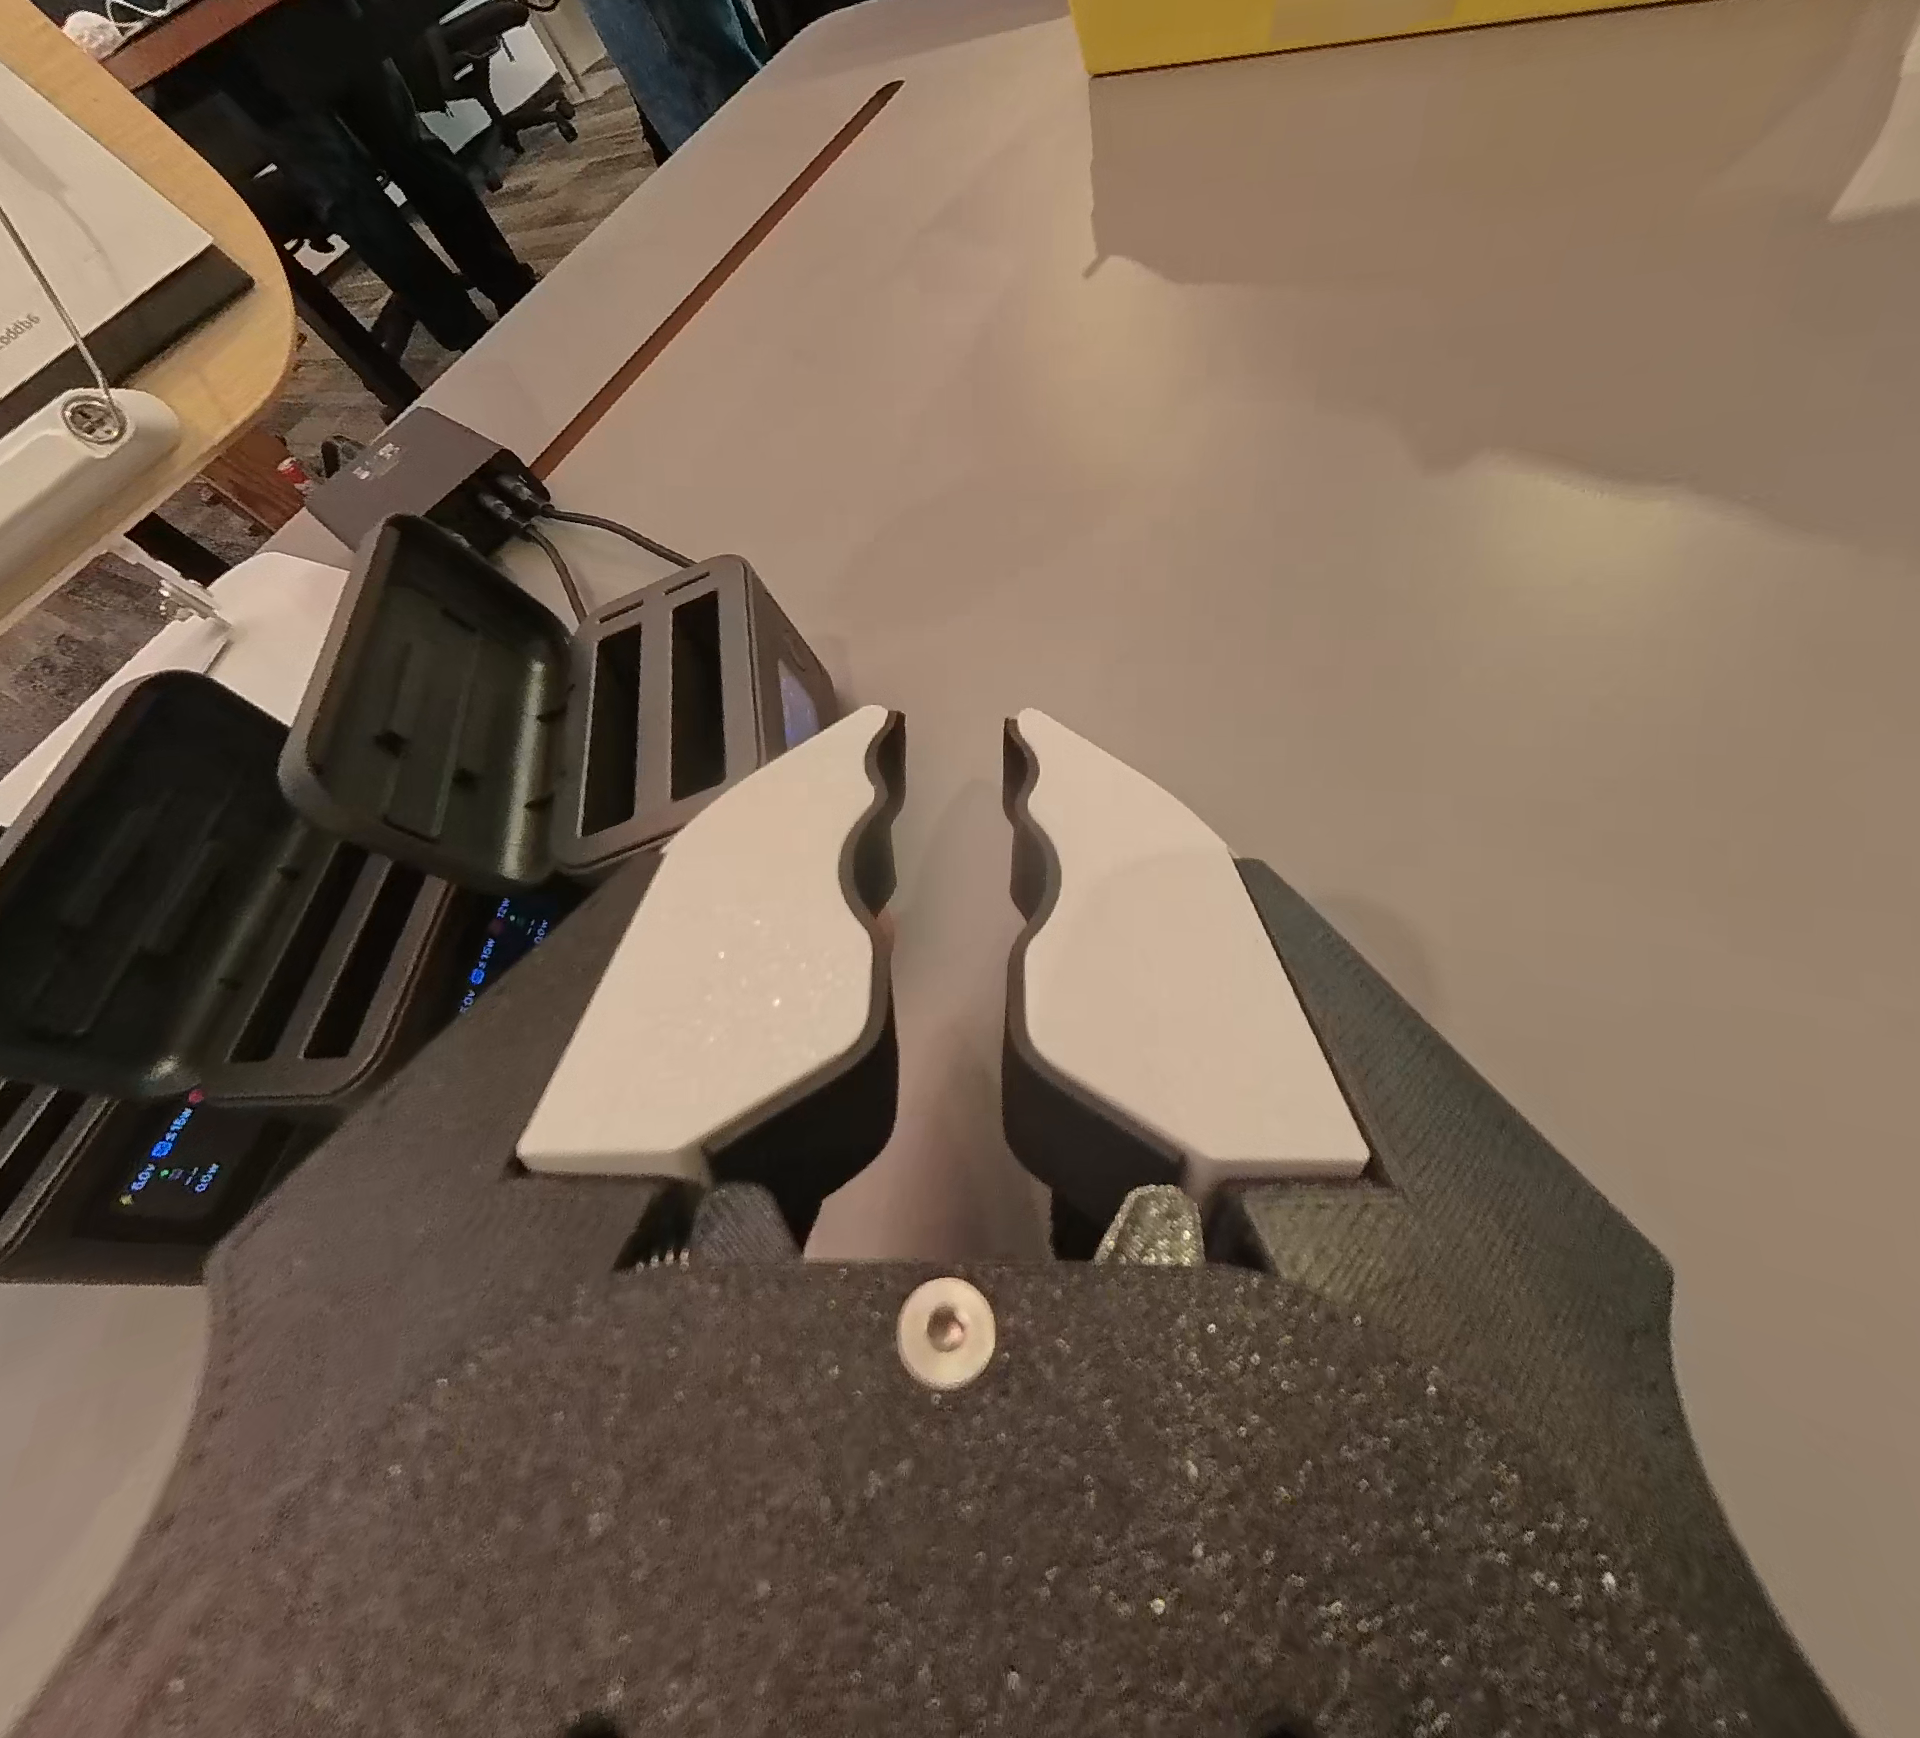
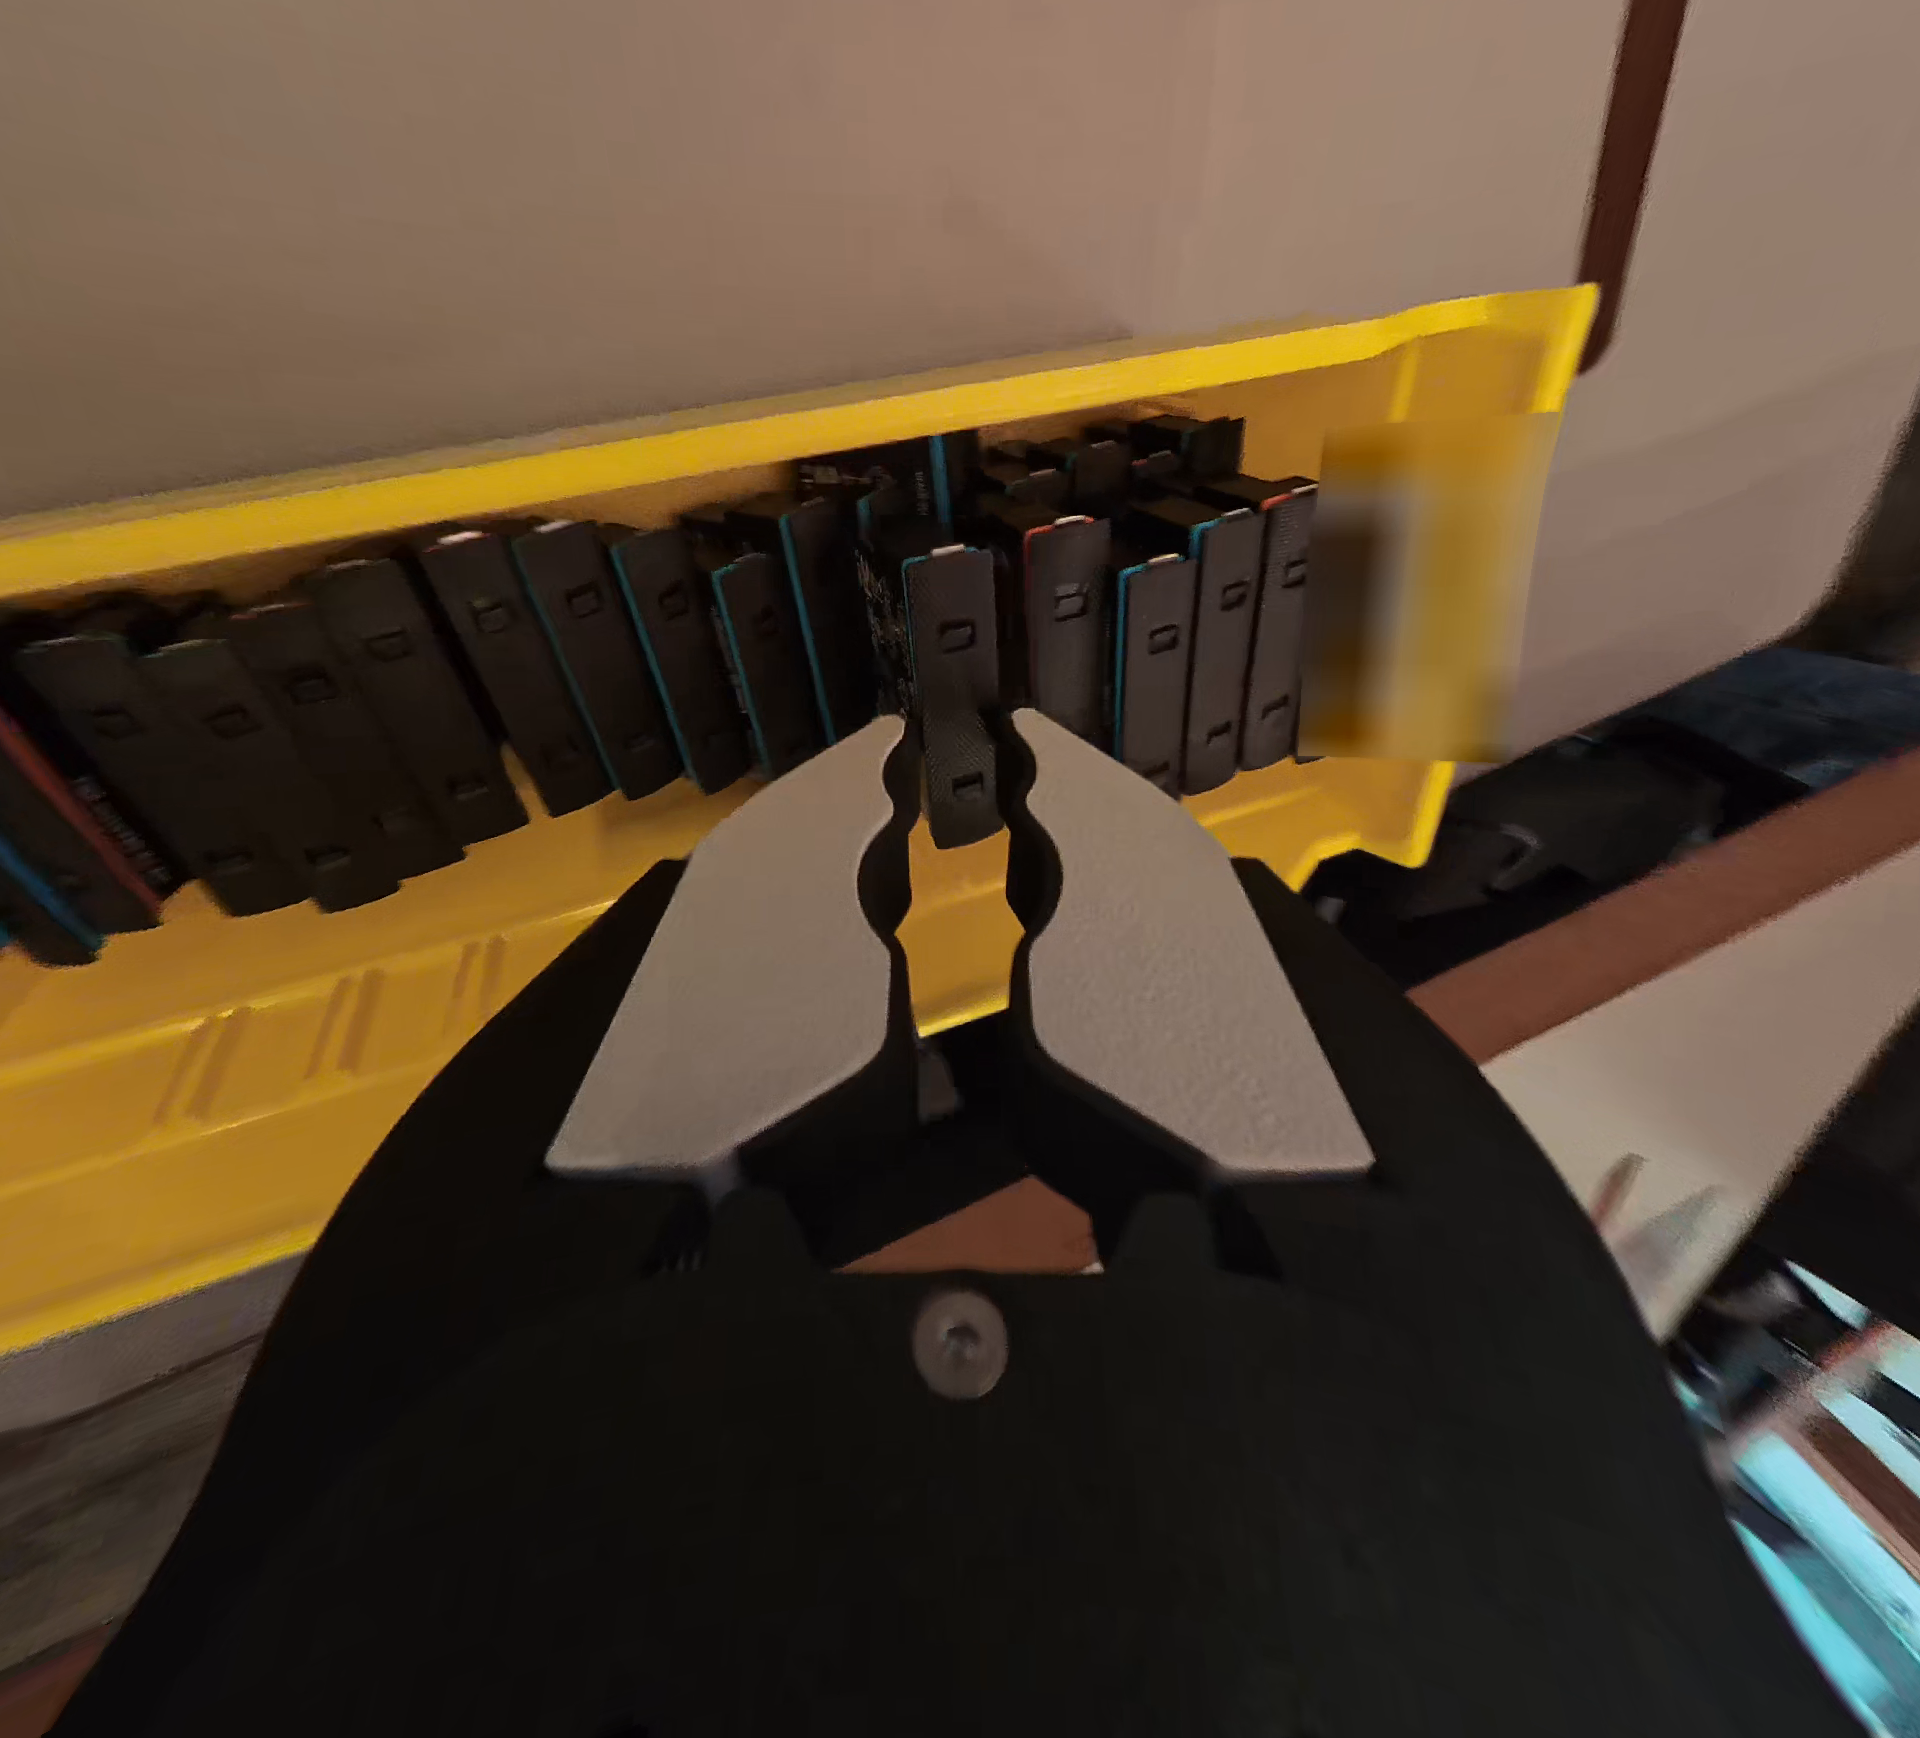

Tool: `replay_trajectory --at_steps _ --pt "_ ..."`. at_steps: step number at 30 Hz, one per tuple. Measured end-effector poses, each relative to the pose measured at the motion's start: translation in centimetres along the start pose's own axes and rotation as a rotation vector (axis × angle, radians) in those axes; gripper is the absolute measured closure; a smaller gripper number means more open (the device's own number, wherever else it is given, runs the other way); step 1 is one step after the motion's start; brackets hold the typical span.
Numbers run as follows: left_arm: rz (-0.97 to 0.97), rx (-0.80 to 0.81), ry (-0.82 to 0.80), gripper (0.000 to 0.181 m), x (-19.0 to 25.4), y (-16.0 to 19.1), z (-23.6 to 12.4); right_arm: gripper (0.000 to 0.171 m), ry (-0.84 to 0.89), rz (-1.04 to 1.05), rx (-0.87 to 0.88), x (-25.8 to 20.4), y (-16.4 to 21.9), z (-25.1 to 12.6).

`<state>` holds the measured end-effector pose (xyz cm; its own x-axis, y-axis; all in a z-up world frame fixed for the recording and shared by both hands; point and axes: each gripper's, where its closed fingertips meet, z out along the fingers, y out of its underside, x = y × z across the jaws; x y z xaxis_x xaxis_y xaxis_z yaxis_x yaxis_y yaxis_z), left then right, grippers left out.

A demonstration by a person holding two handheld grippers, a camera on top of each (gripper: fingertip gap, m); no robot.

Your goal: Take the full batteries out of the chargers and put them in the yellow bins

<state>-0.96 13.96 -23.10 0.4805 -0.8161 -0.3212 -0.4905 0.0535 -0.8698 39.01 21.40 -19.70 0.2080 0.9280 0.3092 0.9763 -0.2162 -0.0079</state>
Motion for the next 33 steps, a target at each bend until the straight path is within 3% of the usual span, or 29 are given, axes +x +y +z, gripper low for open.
replay_trajectory --at_steps 5,8,14,19,22,25,30,33 --pt "0.000 -0.002 0.002 0.164 0.0 0.0 0.0 0.158 -0.127 0.050 0.001 -0.5 -0.2 0.2" --pt "-0.004 0.001 0.000 0.164 0.0 0.0 0.0 0.166 -0.078 0.032 -0.023 0.4 -0.1 0.9" --pt "0.001 -0.006 0.006 0.164 0.1 0.1 0.0 0.163 -0.043 0.025 -0.054 0.7 0.1 0.7" --pt "0.002 -0.003 0.005 0.164 0.1 0.0 0.0 0.164 0.031 0.059 0.013 1.5 -0.8 -1.6" --pt "-0.004 0.001 0.006 0.164 0.0 0.0 0.0 0.163 0.151 0.105 0.160 2.8 -3.8 -5.0" --pt "-0.009 0.008 0.004 0.164 0.0 -0.1 -0.1 0.151 0.277 0.148 0.361 3.4 -8.3 -8.9" --pt "0.001 0.007 0.005 0.164 0.1 -0.1 -0.1 0.119 0.390 0.291 0.723 2.8 -16.3 -14.0" --pt "-0.010 0.023 0.005 0.164 0.0 -0.4 -0.2 0.096 0.351 0.377 0.845 1.1 -20.8 -13.8"
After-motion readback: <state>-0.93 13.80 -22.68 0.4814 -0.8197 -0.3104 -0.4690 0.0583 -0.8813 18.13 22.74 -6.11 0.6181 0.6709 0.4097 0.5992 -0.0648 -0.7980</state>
